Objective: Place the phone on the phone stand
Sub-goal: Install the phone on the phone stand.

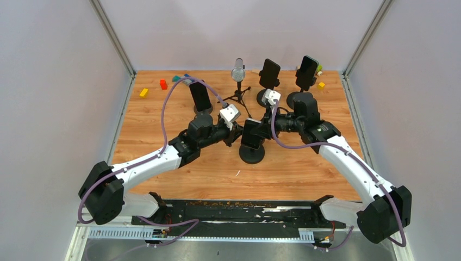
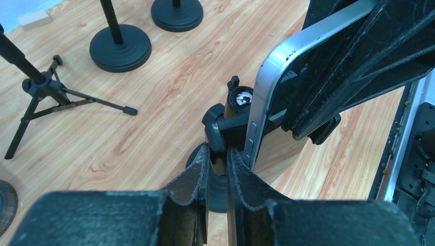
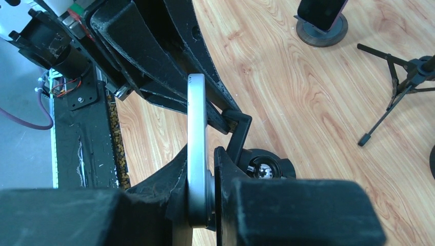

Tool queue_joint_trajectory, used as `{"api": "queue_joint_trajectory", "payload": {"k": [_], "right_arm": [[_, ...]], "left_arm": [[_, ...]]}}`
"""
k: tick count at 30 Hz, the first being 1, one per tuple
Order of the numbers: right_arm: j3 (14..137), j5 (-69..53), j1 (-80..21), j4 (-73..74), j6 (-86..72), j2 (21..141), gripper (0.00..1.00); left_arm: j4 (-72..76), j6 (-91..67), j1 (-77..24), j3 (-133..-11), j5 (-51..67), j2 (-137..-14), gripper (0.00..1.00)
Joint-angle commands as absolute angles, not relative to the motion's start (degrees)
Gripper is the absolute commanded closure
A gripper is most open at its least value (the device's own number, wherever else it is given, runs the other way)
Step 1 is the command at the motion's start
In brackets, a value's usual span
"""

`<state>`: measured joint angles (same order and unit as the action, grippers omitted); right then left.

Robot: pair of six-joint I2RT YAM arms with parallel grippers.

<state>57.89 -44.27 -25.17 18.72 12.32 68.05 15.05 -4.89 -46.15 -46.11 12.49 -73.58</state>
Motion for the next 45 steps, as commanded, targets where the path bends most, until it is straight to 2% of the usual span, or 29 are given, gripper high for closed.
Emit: {"api": "queue_joint_trajectory", "payload": {"k": [1, 27, 45], "right_arm": [[59.22, -22.41, -22.42, 23.54, 13.10, 68.13, 1.00], [62.05, -7.65, -25.39, 25.68, 11.20, 68.22, 1.00], [58.47, -1.14, -25.75, 22.42, 8.87, 66.14, 1.00]], "left_arm": [[12.39, -3.69, -47.06, -45.66, 11.90, -73.84, 1.00], [12.14, -3.60, -50.70, -46.29, 11.04, -75.83, 1.00], [11.95, -3.29, -52.97, -47.27, 11.27, -76.19, 1.00]]}}
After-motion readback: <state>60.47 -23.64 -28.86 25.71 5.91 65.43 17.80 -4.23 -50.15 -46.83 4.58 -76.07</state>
